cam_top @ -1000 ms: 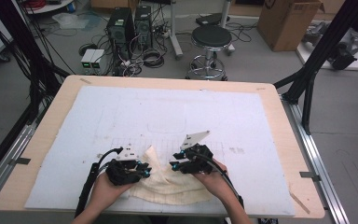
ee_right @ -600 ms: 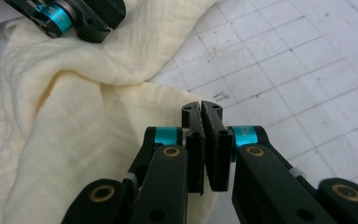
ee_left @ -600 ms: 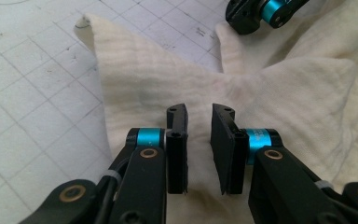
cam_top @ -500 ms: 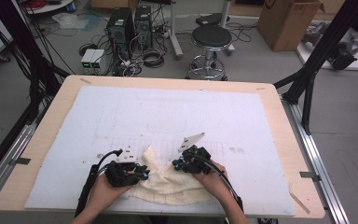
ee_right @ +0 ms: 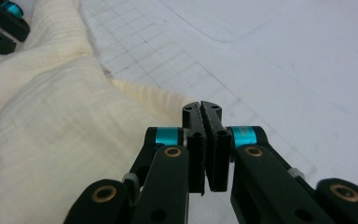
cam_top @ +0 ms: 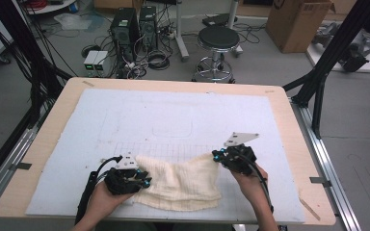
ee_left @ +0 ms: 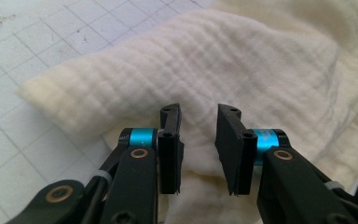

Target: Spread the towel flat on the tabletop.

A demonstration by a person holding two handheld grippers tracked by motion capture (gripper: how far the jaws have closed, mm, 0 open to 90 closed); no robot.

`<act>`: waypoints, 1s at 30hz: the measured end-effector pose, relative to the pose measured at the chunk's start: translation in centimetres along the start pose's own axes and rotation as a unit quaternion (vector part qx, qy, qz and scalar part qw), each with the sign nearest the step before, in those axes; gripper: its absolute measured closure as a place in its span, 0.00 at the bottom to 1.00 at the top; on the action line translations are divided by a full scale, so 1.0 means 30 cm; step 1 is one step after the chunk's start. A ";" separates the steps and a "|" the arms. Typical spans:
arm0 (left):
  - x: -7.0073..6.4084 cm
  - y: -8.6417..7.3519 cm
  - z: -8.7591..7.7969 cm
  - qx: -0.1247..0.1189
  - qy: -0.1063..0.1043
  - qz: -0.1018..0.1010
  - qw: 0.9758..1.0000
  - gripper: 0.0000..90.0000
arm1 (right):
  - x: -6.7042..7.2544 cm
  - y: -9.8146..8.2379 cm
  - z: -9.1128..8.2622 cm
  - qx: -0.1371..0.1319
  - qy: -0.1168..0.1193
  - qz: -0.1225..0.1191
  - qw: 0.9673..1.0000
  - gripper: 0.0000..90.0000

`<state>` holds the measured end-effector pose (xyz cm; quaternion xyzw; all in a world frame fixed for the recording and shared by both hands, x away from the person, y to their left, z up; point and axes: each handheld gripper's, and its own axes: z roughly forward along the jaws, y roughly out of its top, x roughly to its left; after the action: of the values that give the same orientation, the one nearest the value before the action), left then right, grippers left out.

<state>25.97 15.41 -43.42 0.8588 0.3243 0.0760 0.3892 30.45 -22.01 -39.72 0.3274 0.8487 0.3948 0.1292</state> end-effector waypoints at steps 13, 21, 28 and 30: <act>0.091 0.111 -0.065 -0.078 0.010 -0.054 0.995 0.69 | -0.035 -0.085 0.031 0.001 0.025 0.040 0.999 0.73; 0.178 0.177 0.016 -0.031 0.028 -0.088 0.995 0.63 | -0.033 -0.093 0.069 0.032 0.036 0.034 0.998 0.70; 0.158 0.139 0.033 0.037 0.010 -0.040 0.998 0.82 | -0.017 -0.096 0.091 0.052 0.039 0.022 0.998 0.73; 0.143 0.125 0.022 0.037 -0.005 -0.024 0.999 0.91 | -0.014 -0.097 0.090 0.054 0.036 0.017 0.998 0.81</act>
<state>31.44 15.82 -41.72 0.8649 0.3453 0.0502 0.3609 30.75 -22.08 -43.69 0.3338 0.8670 0.3624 0.0737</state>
